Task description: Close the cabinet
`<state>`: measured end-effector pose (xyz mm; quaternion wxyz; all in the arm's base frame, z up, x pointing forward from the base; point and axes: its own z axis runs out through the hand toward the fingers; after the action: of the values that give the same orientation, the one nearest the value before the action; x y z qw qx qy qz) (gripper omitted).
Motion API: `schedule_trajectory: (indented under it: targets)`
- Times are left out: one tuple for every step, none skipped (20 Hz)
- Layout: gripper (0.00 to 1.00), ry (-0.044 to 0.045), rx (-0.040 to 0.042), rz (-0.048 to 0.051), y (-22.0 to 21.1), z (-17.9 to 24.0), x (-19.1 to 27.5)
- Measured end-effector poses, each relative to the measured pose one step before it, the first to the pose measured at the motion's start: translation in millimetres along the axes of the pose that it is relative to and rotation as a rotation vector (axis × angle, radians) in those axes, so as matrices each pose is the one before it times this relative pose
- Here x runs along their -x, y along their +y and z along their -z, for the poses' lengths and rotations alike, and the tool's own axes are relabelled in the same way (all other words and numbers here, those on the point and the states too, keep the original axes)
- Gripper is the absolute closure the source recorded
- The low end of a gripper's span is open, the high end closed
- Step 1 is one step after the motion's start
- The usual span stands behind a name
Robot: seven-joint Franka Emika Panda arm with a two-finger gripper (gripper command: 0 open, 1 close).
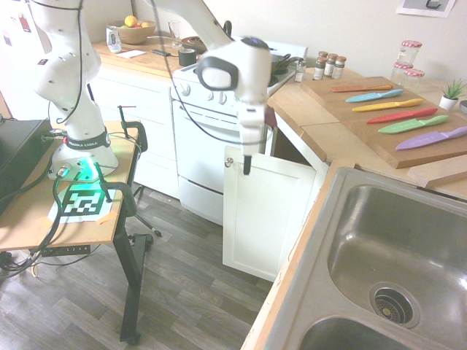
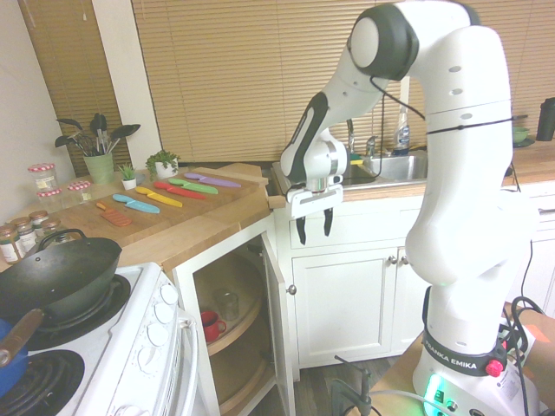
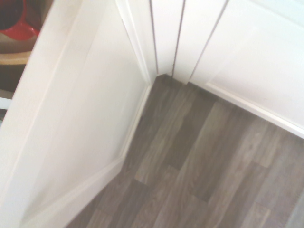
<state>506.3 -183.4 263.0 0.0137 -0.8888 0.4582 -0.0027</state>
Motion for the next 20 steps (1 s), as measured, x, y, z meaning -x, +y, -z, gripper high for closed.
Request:
schedule_trajectory:
  targets:
    - [0.00, -0.00544, 0.00178, 0.00527, -8.55, -7.04, -2.29]
    - [0.00, -0.00499, 0.00186, 0.00739, -9.08, -6.08, -0.72]
    - [0.00, -0.00497, 0.00422, 0.01180, -9.08, -6.00, 1.18]
    - [0.00, -0.00439, 0.00529, 0.00959, -9.05, -6.37, 1.82]
    - [0.00, -0.00850, 0.00439, 0.00759, -8.53, -7.64, 2.98]
    - [0.00, -0.00777, 0.00597, 0.00439, -6.33, -7.61, 2.01]
    - [0.00, -0.00634, 0.00840, 0.00187, -4.21, -7.63, 0.95]
    - [0.00, -0.00555, 0.00626, 0.00077, -2.25, -6.55, -0.54]
    - [0.00, -0.00353, 0.00398, -0.00243, -0.66, -4.87, -2.06]
    - [0.00, -0.00252, 0.00249, -0.00524, 0.68, -3.28, -2.57]
    - [0.00, -0.00163, 0.00092, -0.00598, 1.43, -1.68, -2.79]
    - [0.00, -0.00118, 0.00067, -0.00419, 0.98, -0.54, -2.75]
    - [0.00, -0.00173, 0.00091, -0.00242, 0.54, -0.17, -1.69]
    - [0.00, -0.00098, 0.00053, -0.00066, -0.06, 0.19, -1.06]
    - [1.00, -0.00045, 0.00043, 0.00114, -0.81, 0.06, -0.19]
    - [1.00, -0.00004, 0.00110, 0.00345, -1.25, -0.38, 0.96]
    - [1.00, 0.00030, 0.00227, 0.00621, -2.16, -0.51, 1.75]
    - [1.00, 0.00096, 0.00321, 0.00850, -2.67, -0.44, 2.13]
    - [1.00, 0.00087, 0.00260, 0.00794, -2.86, -0.39, 2.30]
    - [1.00, 0.00181, 0.00242, 0.00789, -2.44, -0.24, 2.06]
